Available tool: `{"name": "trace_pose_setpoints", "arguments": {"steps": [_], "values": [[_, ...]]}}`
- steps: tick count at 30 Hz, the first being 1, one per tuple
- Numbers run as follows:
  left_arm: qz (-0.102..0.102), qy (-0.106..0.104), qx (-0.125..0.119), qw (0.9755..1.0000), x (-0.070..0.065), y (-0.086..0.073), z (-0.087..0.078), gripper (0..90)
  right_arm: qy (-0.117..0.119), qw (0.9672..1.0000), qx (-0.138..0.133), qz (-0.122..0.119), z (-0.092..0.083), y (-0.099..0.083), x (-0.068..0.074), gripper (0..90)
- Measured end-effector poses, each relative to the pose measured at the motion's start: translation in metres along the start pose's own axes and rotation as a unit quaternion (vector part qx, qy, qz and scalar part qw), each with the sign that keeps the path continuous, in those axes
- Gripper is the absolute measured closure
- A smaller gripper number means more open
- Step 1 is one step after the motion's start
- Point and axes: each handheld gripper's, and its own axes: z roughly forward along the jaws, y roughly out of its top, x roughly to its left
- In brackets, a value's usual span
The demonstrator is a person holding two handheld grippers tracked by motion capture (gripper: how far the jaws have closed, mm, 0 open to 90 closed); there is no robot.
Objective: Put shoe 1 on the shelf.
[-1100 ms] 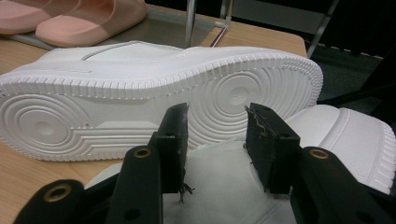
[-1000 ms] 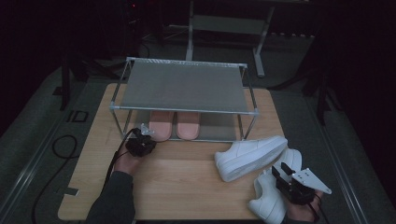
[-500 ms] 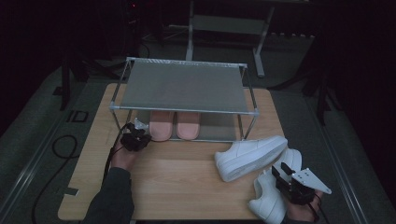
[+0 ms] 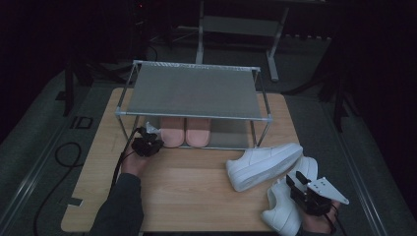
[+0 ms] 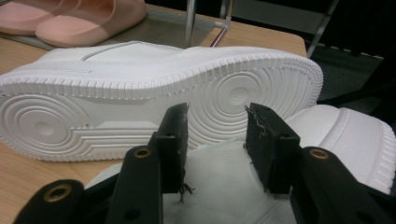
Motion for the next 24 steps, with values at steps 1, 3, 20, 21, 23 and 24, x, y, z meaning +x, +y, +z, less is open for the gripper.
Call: {"name": "trace_pose_setpoints", "arguments": {"steps": [1,3,20,21,23,24], "values": [[0.0,-0.001,0.0,1.0,0.0,0.001,0.001,84.4,0.0,1.0,0.0,0.0,0.0,0.0,0.0,58.2],[0.0,-0.004,0.0,1.0,-0.001,0.002,0.002,84.2,0.0,1.0,0.0,0.0,0.0,0.0,0.0,58.2],[-0.004,-0.03,-0.024,0.9993,-0.018,-0.009,-0.015,68.9,0.0,1.0,0.003,-0.002,0.0,0.001,0.0,57.6],[-0.004,-0.034,-0.026,0.9991,-0.02,-0.01,-0.017,67.0,0.002,1.0,0.003,-0.003,0.0,0.001,0.0,56.7],[-0.005,-0.043,-0.033,0.9985,-0.025,-0.011,-0.02,64.7,0.006,1.0,0.003,0.0,0.0,0.001,0.0,55.5],[-0.002,-0.047,-0.032,0.9984,-0.027,-0.011,-0.021,63.7,0.005,1.0,0.002,-0.001,0.0,0.001,0.0,54.9]]}}
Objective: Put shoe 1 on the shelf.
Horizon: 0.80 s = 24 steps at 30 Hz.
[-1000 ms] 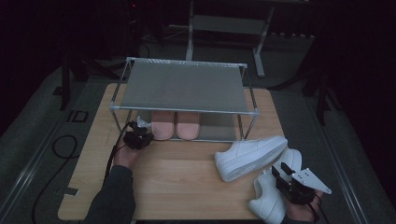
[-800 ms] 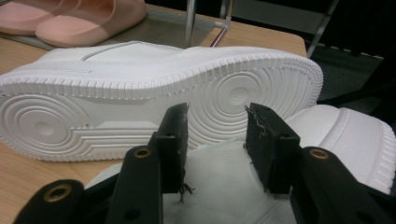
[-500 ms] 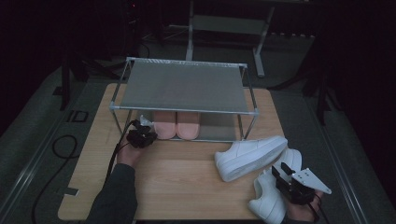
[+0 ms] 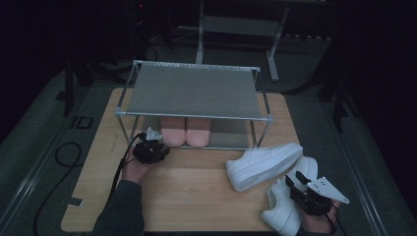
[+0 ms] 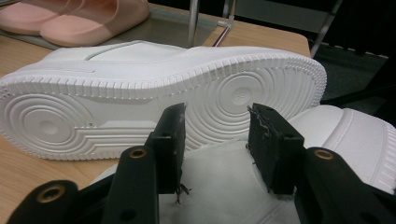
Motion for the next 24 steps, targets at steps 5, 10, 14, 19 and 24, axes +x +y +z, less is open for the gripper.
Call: {"name": "trace_pose_setpoints", "arguments": {"steps": [5,10,14,19,24], "values": [[0.007,-0.018,-0.006,0.9998,-0.012,0.001,-0.002,62.1,-0.001,1.0,0.003,-0.001,-0.002,0.001,0.0,54.5],[0.022,-0.046,-0.003,0.9987,-0.023,0.004,-0.003,62.3,-0.006,0.9999,-0.007,0.011,-0.007,0.002,-0.005,54.8],[0.037,-0.061,-0.008,0.9974,-0.034,0.01,-0.006,61.3,-0.013,0.9996,-0.011,0.021,-0.011,0.003,-0.01,56.4],[0.05,-0.079,-0.019,0.9954,-0.045,0.02,-0.009,64.2,-0.017,0.9996,-0.007,0.023,-0.011,0.001,-0.012,57.8],[0.062,-0.094,-0.025,0.9933,-0.055,0.029,-0.009,67.0,-0.017,0.9995,-0.008,0.024,-0.012,0.001,-0.013,58.8]]}}
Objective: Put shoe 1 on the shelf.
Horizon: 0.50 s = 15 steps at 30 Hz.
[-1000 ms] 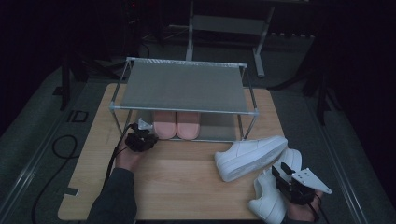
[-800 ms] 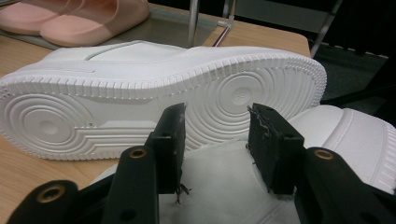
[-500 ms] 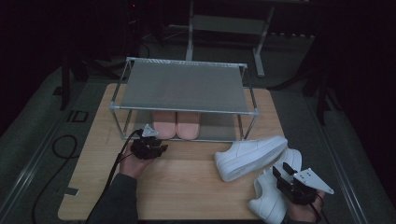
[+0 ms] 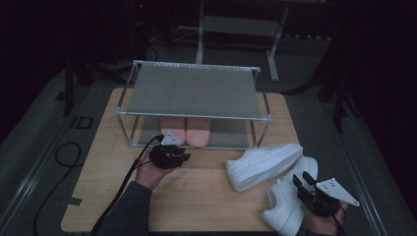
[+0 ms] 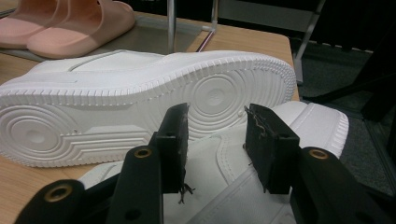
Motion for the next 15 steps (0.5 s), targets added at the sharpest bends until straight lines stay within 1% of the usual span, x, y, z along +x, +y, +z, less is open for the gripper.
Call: {"name": "trace_pose_setpoints", "arguments": {"steps": [1,2,4,5,7,9,10,11,15], "values": [[0.0,0.0,0.0,1.0,0.0,0.0,0.0,68.0,0.001,1.0,-0.001,0.0,0.0,0.0,0.0,58.8],[0.008,-0.004,-0.001,1.0,-0.005,0.005,0.002,68.7,0.001,1.0,-0.001,0.0,0.0,0.0,0.0,58.8],[0.014,-0.013,-0.002,0.9998,-0.008,0.009,0.004,70.1,0.002,1.0,-0.001,0.0,0.0,0.0,0.0,58.8],[0.014,-0.016,-0.003,0.9998,-0.009,0.01,0.005,71.0,0.002,1.0,-0.001,0.001,0.0,0.0,0.0,58.8],[0.022,-0.019,-0.001,0.9996,-0.013,0.015,0.008,73.1,0.002,1.0,-0.002,0.001,0.0,-0.001,0.0,58.8],[0.021,-0.027,-0.006,0.9994,-0.015,0.019,0.011,74.3,0.002,1.0,-0.002,0.002,0.0,-0.001,0.0,58.7],[0.021,-0.027,-0.006,0.9994,-0.015,0.019,0.011,74.3,0.002,1.0,-0.002,0.002,0.0,-0.001,0.0,58.7],[0.025,-0.033,-0.009,0.9991,-0.018,0.023,0.014,74.1,0.002,1.0,-0.002,0.0,0.0,-0.001,0.0,58.6],[0.028,-0.043,-0.015,0.9986,-0.022,0.031,0.018,74.2,0.0,1.0,-0.002,-0.003,0.001,-0.001,0.001,58.5]]}}
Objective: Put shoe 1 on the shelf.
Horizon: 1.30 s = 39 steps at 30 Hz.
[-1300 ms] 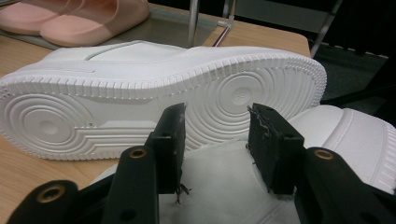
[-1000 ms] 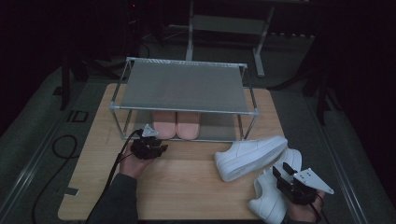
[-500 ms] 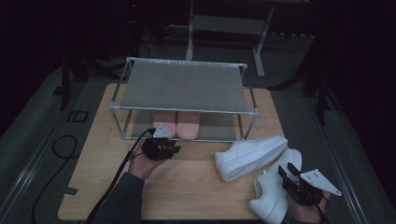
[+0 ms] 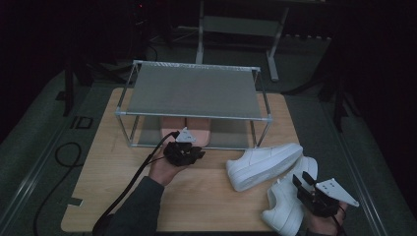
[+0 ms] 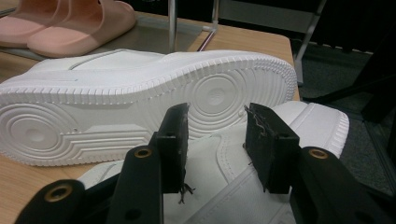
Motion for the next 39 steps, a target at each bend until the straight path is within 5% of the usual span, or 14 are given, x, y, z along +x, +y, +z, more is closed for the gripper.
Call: {"name": "trace_pose_setpoints", "arguments": {"steps": [18,26,39], "values": [[0.031,-0.041,0.01,0.9986,-0.021,0.034,0.035,80.2,-0.001,1.0,-0.001,-0.004,0.0,0.0,0.0,58.4],[0.051,-0.05,0.023,0.9972,-0.032,0.05,0.057,88.5,-0.001,1.0,-0.001,-0.004,0.0,-0.001,0.0,58.4],[0.071,-0.057,0.046,0.9948,-0.038,0.065,0.083,89.5,-0.002,1.0,-0.003,-0.005,0.0,-0.002,0.001,58.3]]}}
